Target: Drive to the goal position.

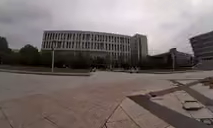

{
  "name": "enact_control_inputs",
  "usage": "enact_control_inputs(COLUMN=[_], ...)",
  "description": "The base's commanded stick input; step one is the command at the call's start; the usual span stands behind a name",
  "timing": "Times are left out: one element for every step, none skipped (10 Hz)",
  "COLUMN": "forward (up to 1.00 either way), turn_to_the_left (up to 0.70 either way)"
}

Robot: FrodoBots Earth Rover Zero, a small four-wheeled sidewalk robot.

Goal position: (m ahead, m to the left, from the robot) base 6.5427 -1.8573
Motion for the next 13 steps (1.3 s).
enact_control_inputs(forward=[0.70, 0.70, 0.70, 0.70, 0.70, 0.70, 0.70, 0.70, 0.70, 0.70, 0.70, 0.70, 0.70], turn_to_the_left=[0.00, 0.00, 0.00, 0.00, 0.00, 0.00, 0.00, 0.00, 0.00, 0.00, 0.00, 0.00, 0.00])
